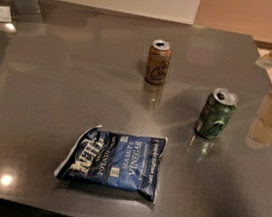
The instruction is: Move green can near blue chip bag
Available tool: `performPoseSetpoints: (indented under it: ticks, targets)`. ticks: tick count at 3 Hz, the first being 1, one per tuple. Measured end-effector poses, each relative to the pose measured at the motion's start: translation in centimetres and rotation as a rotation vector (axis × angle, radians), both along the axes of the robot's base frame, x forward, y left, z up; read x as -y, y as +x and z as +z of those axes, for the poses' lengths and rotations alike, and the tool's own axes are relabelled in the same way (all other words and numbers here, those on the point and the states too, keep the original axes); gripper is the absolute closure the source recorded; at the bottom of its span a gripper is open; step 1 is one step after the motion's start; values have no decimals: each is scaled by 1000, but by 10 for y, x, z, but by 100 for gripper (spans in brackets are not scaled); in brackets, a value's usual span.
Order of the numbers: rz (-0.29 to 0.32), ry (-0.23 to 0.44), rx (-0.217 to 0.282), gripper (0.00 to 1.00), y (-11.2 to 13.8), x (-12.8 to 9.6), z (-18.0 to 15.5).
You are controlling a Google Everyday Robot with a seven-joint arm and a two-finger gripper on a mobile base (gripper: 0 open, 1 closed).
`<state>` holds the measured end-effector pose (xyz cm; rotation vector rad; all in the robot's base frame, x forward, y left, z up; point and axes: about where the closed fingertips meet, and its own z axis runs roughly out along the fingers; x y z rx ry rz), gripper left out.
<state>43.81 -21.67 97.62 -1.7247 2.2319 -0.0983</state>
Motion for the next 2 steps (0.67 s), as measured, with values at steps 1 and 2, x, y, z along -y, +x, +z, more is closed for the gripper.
performPoseSetpoints:
  ticks: [1,2]
  targets:
    - [-3,2,3,0,1,0,0]
    - [-5,55,-2,0,11,1,-8]
